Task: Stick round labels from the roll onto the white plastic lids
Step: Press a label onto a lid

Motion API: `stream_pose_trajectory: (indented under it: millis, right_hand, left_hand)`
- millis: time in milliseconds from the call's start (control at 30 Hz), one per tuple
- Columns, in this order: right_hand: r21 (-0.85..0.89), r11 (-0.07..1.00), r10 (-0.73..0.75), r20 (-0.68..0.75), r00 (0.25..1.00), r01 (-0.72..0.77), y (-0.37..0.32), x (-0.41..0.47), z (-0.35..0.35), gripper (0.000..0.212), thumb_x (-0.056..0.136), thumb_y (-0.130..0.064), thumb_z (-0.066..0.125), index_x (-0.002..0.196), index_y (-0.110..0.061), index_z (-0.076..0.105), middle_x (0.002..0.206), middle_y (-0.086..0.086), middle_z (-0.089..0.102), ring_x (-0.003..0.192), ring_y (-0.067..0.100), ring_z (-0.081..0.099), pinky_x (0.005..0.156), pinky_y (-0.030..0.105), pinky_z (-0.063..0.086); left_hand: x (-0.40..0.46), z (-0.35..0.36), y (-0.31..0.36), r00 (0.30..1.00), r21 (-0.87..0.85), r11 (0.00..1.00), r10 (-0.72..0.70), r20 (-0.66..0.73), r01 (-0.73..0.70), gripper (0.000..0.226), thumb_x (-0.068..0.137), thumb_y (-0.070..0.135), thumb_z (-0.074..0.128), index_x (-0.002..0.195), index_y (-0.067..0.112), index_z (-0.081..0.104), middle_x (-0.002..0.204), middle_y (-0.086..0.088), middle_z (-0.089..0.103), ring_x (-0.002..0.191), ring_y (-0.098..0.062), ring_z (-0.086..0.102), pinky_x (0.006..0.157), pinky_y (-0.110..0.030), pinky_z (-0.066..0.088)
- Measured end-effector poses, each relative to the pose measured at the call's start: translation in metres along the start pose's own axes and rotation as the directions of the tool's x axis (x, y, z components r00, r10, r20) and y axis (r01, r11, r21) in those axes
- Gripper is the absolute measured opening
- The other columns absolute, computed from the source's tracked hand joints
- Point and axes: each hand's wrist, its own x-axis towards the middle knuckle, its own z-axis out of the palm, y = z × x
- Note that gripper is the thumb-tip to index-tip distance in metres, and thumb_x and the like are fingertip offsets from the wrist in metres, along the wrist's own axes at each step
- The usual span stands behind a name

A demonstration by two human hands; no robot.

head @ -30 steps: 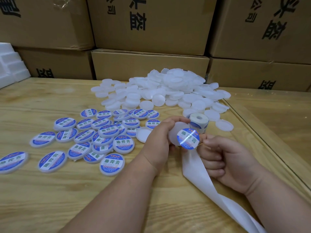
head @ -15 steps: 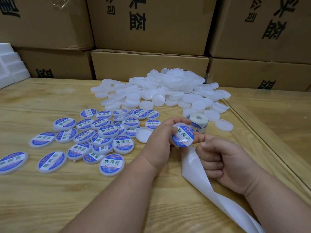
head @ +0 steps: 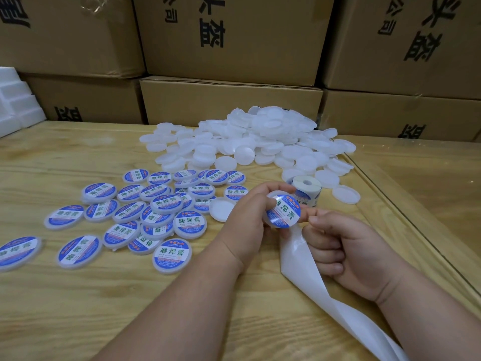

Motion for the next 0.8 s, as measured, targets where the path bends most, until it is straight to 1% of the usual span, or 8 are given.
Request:
stream_pose_trajectory:
  millis: [67,133,300,400,467,533,633,800]
  right_hand:
    - [0.003,1.0,0.004,-0.002,1.0,-0.004,0.0001,0.0001,-0.0003,0.04,0.081,-0.018,0.053,0.119,-0.007,0.057,0.054,-0.004,0.019,0.04,0.004,0.015,0.039,0.014,0.012]
    - [0.002,1.0,0.004,0.002,1.0,-0.004,0.0001,0.0002,-0.0003,0.042,0.081,-0.019,0.054,0.121,-0.006,0.057,0.053,-0.005,0.019,0.04,0.004,0.015,0.038,0.014,0.012]
    - [0.01,1.0,-0.002,0.01,1.0,0.002,0.001,-0.0002,-0.001,0.038,0.081,-0.02,0.055,0.115,-0.006,0.06,0.054,-0.004,0.019,0.04,0.004,0.015,0.038,0.014,0.013]
    - [0.005,1.0,-0.006,0.012,1.0,0.006,0.0015,0.0002,-0.0019,0.038,0.084,-0.02,0.053,0.118,-0.006,0.06,0.055,-0.004,0.018,0.041,0.004,0.014,0.038,0.014,0.014]
    - [-0.004,1.0,-0.004,0.013,1.0,0.004,0.0017,0.0003,-0.0024,0.04,0.084,-0.021,0.053,0.12,-0.005,0.06,0.055,-0.004,0.018,0.042,0.005,0.014,0.037,0.015,0.014]
    - [-0.008,1.0,0.0,0.015,1.0,0.0,0.0017,0.0006,-0.0026,0.046,0.084,-0.022,0.054,0.125,-0.002,0.06,0.055,-0.005,0.019,0.042,0.005,0.013,0.037,0.015,0.015]
    - [-0.003,1.0,0.006,0.016,1.0,-0.006,0.0019,0.0013,-0.0026,0.057,0.083,-0.023,0.055,0.133,0.004,0.054,0.055,-0.005,0.02,0.042,0.005,0.013,0.037,0.014,0.015]
    - [0.002,1.0,0.006,0.016,1.0,-0.006,0.0023,0.0013,-0.0032,0.061,0.083,-0.023,0.055,0.137,0.005,0.05,0.055,-0.005,0.02,0.042,0.005,0.013,0.037,0.015,0.014]
  left_hand:
    - [0.0005,0.0006,0.0006,0.999,0.008,1.0,-0.008,-0.033,0.008,0.038,0.071,0.018,0.041,0.096,0.019,0.069,0.1,-0.024,0.074,0.086,-0.025,0.069,0.046,-0.017,0.043]
    - [0.0007,0.0012,-0.0003,0.999,0.008,1.0,-0.007,-0.04,0.007,0.037,0.072,0.017,0.042,0.096,0.019,0.07,0.1,-0.024,0.074,0.093,-0.03,0.068,0.046,-0.017,0.043]
    - [0.0006,-0.0007,-0.0019,1.0,0.014,1.0,0.016,-0.016,-0.016,0.037,0.09,0.005,0.036,0.098,0.019,0.069,0.092,-0.016,0.076,0.088,-0.026,0.071,0.047,-0.018,0.045]
    - [-0.0008,0.0002,0.0,0.999,0.061,0.998,0.032,-0.018,-0.031,0.028,0.08,0.019,0.046,0.096,0.022,0.07,0.089,-0.01,0.077,0.08,-0.017,0.071,0.049,-0.017,0.046]
    - [-0.0033,0.0008,0.0005,0.999,0.064,0.997,0.039,0.019,-0.04,0.022,0.083,0.024,0.052,0.098,0.022,0.068,0.087,-0.006,0.078,0.078,-0.012,0.073,0.05,-0.017,0.047]
    - [-0.0052,0.0009,-0.0002,0.998,0.079,0.995,0.051,0.041,-0.054,0.018,0.086,0.029,0.058,0.101,0.023,0.067,0.087,-0.005,0.079,0.081,-0.013,0.074,0.053,-0.02,0.05]
    - [-0.0075,0.0022,0.0002,0.997,0.11,0.991,0.067,0.031,-0.07,0.019,0.086,0.034,0.063,0.102,0.024,0.067,0.088,-0.006,0.079,0.079,-0.013,0.071,0.055,-0.023,0.052]
    - [-0.0084,0.0022,0.0013,0.997,0.118,0.99,0.07,0.016,-0.072,0.009,0.1,0.022,0.058,0.101,0.024,0.067,0.091,-0.008,0.078,0.082,-0.017,0.071,0.056,-0.024,0.052]
